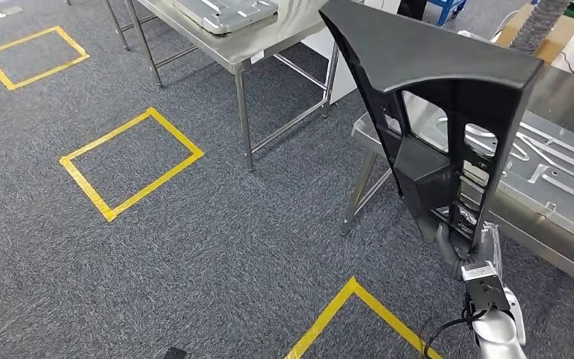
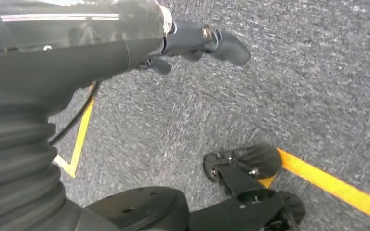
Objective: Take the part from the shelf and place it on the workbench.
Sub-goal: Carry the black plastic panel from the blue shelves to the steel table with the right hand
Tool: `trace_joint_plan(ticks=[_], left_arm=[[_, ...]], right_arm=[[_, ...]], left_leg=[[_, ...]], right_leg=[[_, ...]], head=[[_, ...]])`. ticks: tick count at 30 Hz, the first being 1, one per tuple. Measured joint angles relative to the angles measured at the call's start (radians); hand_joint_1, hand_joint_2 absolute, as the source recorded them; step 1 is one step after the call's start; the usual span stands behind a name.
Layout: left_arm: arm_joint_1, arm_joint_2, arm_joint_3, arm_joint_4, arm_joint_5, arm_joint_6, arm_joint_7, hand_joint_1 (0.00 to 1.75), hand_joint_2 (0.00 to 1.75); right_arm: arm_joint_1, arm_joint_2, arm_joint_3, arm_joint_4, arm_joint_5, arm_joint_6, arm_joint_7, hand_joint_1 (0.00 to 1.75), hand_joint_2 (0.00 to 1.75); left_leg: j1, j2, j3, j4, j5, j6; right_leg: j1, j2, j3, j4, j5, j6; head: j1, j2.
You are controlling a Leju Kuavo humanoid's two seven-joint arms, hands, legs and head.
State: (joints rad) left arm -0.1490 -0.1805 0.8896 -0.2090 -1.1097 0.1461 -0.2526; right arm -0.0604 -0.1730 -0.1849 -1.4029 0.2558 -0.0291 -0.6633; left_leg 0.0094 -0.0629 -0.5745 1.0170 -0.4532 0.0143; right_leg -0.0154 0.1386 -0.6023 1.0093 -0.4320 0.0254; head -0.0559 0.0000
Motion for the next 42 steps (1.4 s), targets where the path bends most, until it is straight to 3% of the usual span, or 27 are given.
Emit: trace_joint_plan(ticks=[2,4,5,7,8,9,11,13,15,17,18,20,22,23,24,26,27,29,30,31,32,33,35,37,38,40,42], left_arm=[[-0.002,-0.002,0.0,0.0,0.001,0.0,-0.002,0.0,1.75],[0.0,-0.003,0.0,0.0,0.001,0.0,-0.003,0.0,1.75],[0.002,-0.003,0.0,0.0,0.001,-0.001,-0.004,0.0,1.75],[0.005,-0.003,0.0,0.0,0.0,-0.002,-0.004,0.0,1.75],[0.005,-0.003,0.0,0.0,0.0,-0.002,-0.004,0.0,1.75],[0.005,-0.003,0.0,0.0,0.0,-0.003,-0.004,0.0,1.75],[0.004,-0.004,0.0,0.0,-0.002,-0.005,-0.003,0.0,1.75],[0.002,-0.004,0.0,0.0,-0.006,-0.006,-0.001,0.0,1.75],[-0.001,-0.004,-0.001,0.0,-0.01,-0.008,0.003,0.0,1.75],[-0.006,-0.004,-0.002,0.0,-0.014,-0.01,0.007,0.0,1.75],[-0.007,-0.004,-0.002,0.0,-0.016,-0.01,0.008,0.0,1.75],[-0.006,-0.004,-0.002,0.0,-0.018,-0.012,0.01,0.0,1.75],[-0.003,-0.004,-0.002,0.0,-0.019,-0.014,0.011,0.0,1.75],[-0.003,-0.004,-0.002,0.0,-0.019,-0.015,0.011,0.0,1.75],[-0.003,-0.004,-0.003,0.0,-0.019,-0.015,0.011,0.0,1.75],[-0.002,-0.004,-0.003,0.0,-0.018,-0.016,0.011,0.0,1.75],[-0.002,-0.004,-0.003,0.0,-0.017,-0.016,0.011,0.0,1.75],[-0.003,-0.004,-0.003,0.0,-0.012,-0.014,0.011,0.0,1.75],[-0.005,-0.005,-0.003,0.0,-0.009,-0.013,0.01,0.0,1.75],[-0.007,-0.006,-0.002,0.0,-0.007,-0.011,0.01,0.0,1.75],[-0.009,-0.007,-0.002,0.0,-0.004,-0.01,0.009,0.0,1.75],[-0.011,-0.008,-0.002,0.0,-0.003,-0.009,0.008,0.0,1.75],[-0.013,-0.01,-0.002,0.0,-0.001,-0.009,0.008,0.0,1.75],[-0.013,-0.01,-0.002,0.0,-0.001,-0.009,0.009,0.0,1.75],[-0.013,-0.01,-0.002,0.0,-0.001,-0.009,0.01,0.0,1.75],[-0.013,-0.011,-0.002,0.0,-0.001,-0.009,0.01,0.0,1.75],[-0.013,-0.013,-0.002,0.0,-0.001,-0.009,0.01,0.0,1.75]], right_arm=[[0.0,0.0,-0.012,0.002,-0.003,-0.003,-0.001,1.57,1.75],[-0.003,0.001,-0.021,0.003,-0.01,-0.006,-0.002,1.57,1.75],[-0.004,0.002,-0.025,0.004,-0.014,-0.008,-0.002,1.57,1.75],[0.002,0.004,-0.035,0.004,-0.022,-0.009,-0.002,1.57,1.75],[0.005,0.005,-0.04,0.003,-0.024,-0.01,-0.002,1.57,1.75],[0.006,0.005,-0.046,0.002,-0.026,-0.01,-0.002,1.57,1.75],[0.007,0.005,-0.054,-0.007,-0.029,-0.011,-0.002,1.57,1.75],[0.01,0.005,-0.06,-0.022,-0.029,-0.012,-0.002,1.57,1.75],[0.019,0.005,-0.066,-0.039,-0.027,-0.012,-0.002,1.57,1.75],[0.029,0.005,-0.072,-0.057,-0.024,-0.013,-0.002,1.57,1.75],[0.032,0.006,-0.074,-0.066,-0.022,-0.013,-0.002,1.57,1.75],[0.036,0.008,-0.075,-0.081,-0.019,-0.014,-0.002,1.57,1.75],[0.044,0.011,-0.075,-0.094,-0.016,-0.014,-0.002,1.57,1.75],[0.05,0.013,-0.076,-0.1,-0.014,-0.014,-0.002,1.57,1.75],[0.056,0.014,-0.076,-0.108,-0.013,-0.014,-0.002,1.57,1.75],[0.064,0.017,-0.077,-0.121,-0.009,-0.013,-0.002,1.57,1.75],[0.065,0.018,-0.077,-0.126,-0.007,-0.012,-0.002,1.57,1.75],[0.064,0.021,-0.077,-0.131,-0.002,-0.005,-0.002,1.57,1.75],[0.063,0.022,-0.077,-0.132,0.001,-0.002,-0.002,1.57,1.75],[0.061,0.022,-0.077,-0.133,0.003,0.001,-0.002,1.57,1.75],[0.055,0.021,-0.077,-0.132,0.005,0.002,-0.001,1.57,1.75],[0.046,0.02,-0.077,-0.132,0.006,0.002,-0.001,1.57,1.75],[0.025,0.019,-0.076,-0.129,0.008,0.002,0.0,1.57,1.75],[0.017,0.019,-0.076,-0.126,0.009,0.003,0.0,1.57,1.75],[0.018,0.019,-0.076,-0.126,0.01,0.002,0.0,1.57,1.75],[0.021,0.019,-0.076,-0.125,0.011,0.002,0.0,1.57,1.75],[0.023,0.019,-0.076,-0.127,0.011,0.001,0.0,1.57,1.75]], left_leg=[[0.002,0.023,0.006,-0.011,0.005,0.013],[0.001,0.05,0.01,-0.018,0.007,0.021],[-0.001,0.063,0.01,-0.018,0.006,0.023],[-0.002,0.089,0.011,-0.017,0.002,0.023],[-0.002,0.102,0.013,-0.017,-0.001,0.022],[-0.002,0.114,0.016,-0.017,-0.004,0.02],[-0.006,0.136,0.024,-0.016,-0.011,0.013],[-0.011,0.155,0.03,-0.015,-0.018,0.003],[-0.012,0.173,0.035,-0.016,-0.024,-0.007],[-0.009,0.148,0.033,0.004,-0.042,-0.018],[-0.006,0.123,0.019,0.04,-0.065,-0.022],[-0.002,0.081,-0.043,0.17,-0.129,-0.026],[-0.001,0.072,-0.099,0.275,-0.157,-0.028],[-0.001,0.071,-0.105,0.274,-0.14,-0.028],[0.0,0.068,-0.091,0.232,-0.105,-0.026],[0.004,0.024,-0.037,0.096,-0.03,-0.02],[0.007,-0.001,-0.015,0.044,-0.009,-0.017],[0.006,-0.028,0.0,0.006,-0.005,-0.012],[0.005,-0.017,0.002,0.002,-0.004,-0.009],[0.004,-0.004,0.004,-0.003,-0.001,-0.004],[0.005,0.009,0.007,-0.008,0.001,0.003],[0.006,0.023,0.01,-0.014,0.004,0.008],[0.005,0.051,0.012,-0.017,0.004,0.014],[0.002,0.078,0.013,-0.017,0.001,0.016],[0.002,0.091,0.013,-0.016,-0.001,0.015],[0.001,0.114,0.018,-0.015,-0.006,0.012],[-0.002,0.134,0.025,-0.014,-0.012,0.005]], right_leg=[[0.0,-0.034,-0.013,0.026,-0.018,0.012],[0.001,-0.1,-0.063,0.128,-0.073,0.02],[0.0,-0.119,-0.097,0.195,-0.102,0.024],[-0.005,-0.132,-0.136,0.273,-0.12,0.03],[-0.006,-0.136,-0.128,0.257,-0.102,0.032],[-0.007,-0.144,-0.1,0.204,-0.07,0.031],[-0.001,-0.185,-0.025,0.063,-0.013,0.024],[0.008,-0.208,0.007,-0.003,0.002,0.008],[0.011,-0.188,0.005,-0.006,0.0,-0.005],[0.006,-0.167,0.009,-0.013,0.003,-0.016],[0.003,-0.156,0.012,-0.017,0.004,-0.022],[0.002,-0.133,0.014,-0.018,0.004,-0.03],[0.003,-0.105,0.015,-0.015,0.002,-0.032],[0.003,-0.09,0.016,-0.013,0.001,-0.032],[0.003,-0.076,0.017,-0.011,-0.001,-0.031],[0.003,-0.047,0.018,-0.005,-0.006,-0.025],[0.003,-0.034,0.016,-0.001,-0.008,-0.021],[-0.002,-0.01,0.007,0.002,-0.006,-0.007],[-0.006,0.003,0.003,0.001,-0.004,0.001],[-0.008,0.0,0.001,0.002,-0.004,0.008],[-0.008,-0.021,-0.004,0.012,-0.011,0.014],[-0.005,-0.051,-0.018,0.041,-0.027,0.019],[-0.004,-0.113,-0.074,0.154,-0.084,0.026],[-0.008,-0.13,-0.128,0.262,-0.119,0.032],[-0.009,-0.134,-0.132,0.27,-0.111,0.033],[-0.009,-0.149,-0.08,0.171,-0.053,0.031],[0.0,-0.186,-0.012,0.04,-0.009,0.019]], head=[[0.0,0.0],[0.0,0.0],[0.0,0.0],[0.0,0.0],[0.0,0.0],[0.0,0.0],[0.0,0.0],[0.0,0.0],[0.0,0.0],[0.0,0.0],[0.0,0.0],[0.0,0.0],[0.0,0.0],[0.0,0.0],[0.0,0.0],[0.0,0.0],[0.0,0.0],[0.0,0.0],[0.0,0.0],[0.0,0.0],[0.0,0.0],[0.0,0.0],[0.0,0.0],[0.0,0.0],[0.0,0.0],[0.0,0.0],[0.0,0.0]])
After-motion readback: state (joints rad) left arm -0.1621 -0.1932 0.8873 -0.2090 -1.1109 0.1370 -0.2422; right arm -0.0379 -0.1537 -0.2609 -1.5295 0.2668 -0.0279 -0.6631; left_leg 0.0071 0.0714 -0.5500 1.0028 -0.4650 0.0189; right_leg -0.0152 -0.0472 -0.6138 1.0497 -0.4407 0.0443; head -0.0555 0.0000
